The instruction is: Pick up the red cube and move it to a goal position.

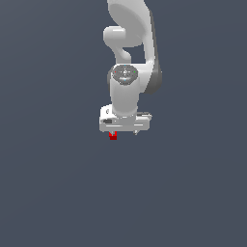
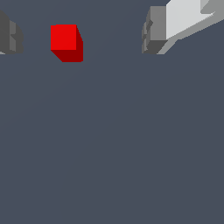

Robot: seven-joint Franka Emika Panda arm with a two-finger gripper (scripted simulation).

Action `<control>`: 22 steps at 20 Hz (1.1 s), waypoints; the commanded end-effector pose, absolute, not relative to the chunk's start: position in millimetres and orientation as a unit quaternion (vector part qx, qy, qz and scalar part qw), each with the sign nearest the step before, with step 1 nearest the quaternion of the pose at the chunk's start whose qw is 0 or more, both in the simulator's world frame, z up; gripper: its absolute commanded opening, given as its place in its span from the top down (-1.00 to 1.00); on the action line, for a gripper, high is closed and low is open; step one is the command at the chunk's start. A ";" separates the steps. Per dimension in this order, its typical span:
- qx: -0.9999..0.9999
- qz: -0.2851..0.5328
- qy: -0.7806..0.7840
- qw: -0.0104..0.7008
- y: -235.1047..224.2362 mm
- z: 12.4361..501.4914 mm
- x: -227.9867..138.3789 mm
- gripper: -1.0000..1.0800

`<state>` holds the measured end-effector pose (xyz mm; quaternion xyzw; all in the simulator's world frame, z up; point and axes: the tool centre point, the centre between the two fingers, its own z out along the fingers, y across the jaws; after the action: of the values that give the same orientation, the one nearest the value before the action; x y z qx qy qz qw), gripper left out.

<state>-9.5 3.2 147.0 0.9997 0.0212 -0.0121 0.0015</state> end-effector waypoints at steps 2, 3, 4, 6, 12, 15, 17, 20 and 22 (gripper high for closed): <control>1.000 -0.012 0.021 0.001 3.1 146.8 -9.6 -0.92; 1.000 -0.012 0.021 0.001 2.7 146.1 -10.0 -0.92; 1.000 -0.012 0.021 0.001 2.2 145.0 -10.6 -0.92; 1.000 -0.012 0.021 0.001 0.7 141.8 -12.6 -0.92; 1.000 -0.010 0.023 0.001 -8.4 122.7 -24.9 -0.92; 1.000 -0.008 0.024 0.001 -15.6 107.4 -34.3 -0.92; 1.000 -0.007 0.025 0.001 -21.5 95.0 -41.7 -0.92; 1.000 -0.005 0.026 0.001 -31.2 74.5 -53.7 -0.92; 1.000 -0.004 0.027 0.001 -37.0 62.1 -60.8 -0.92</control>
<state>-55.0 -32.4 71.7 0.9997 0.0260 -0.0050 0.0009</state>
